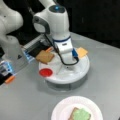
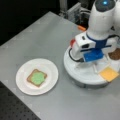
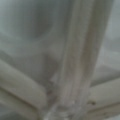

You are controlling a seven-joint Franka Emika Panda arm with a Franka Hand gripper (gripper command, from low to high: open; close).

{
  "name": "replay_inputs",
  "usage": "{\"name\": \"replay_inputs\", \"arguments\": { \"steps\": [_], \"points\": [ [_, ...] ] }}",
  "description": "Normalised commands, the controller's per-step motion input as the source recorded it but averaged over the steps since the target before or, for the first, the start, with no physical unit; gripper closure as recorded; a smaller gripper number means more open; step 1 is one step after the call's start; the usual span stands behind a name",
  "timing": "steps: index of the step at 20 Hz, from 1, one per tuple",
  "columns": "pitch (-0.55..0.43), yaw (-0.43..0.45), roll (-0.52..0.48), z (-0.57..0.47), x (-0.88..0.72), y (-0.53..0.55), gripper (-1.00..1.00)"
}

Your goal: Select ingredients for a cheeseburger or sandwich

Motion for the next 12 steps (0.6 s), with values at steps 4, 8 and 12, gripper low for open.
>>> {"name": "replay_inputs", "arguments": {
  "steps": [4,8,12],
  "points": [
    [-0.152,0.211,0.028,-0.01,-0.10,0.08,-1.00],
    [-0.177,0.230,0.014,-0.06,-0.09,0.10,-1.00],
    [-0.158,0.329,0.004,-0.08,-0.07,0.11,-1.00]
  ]
}}
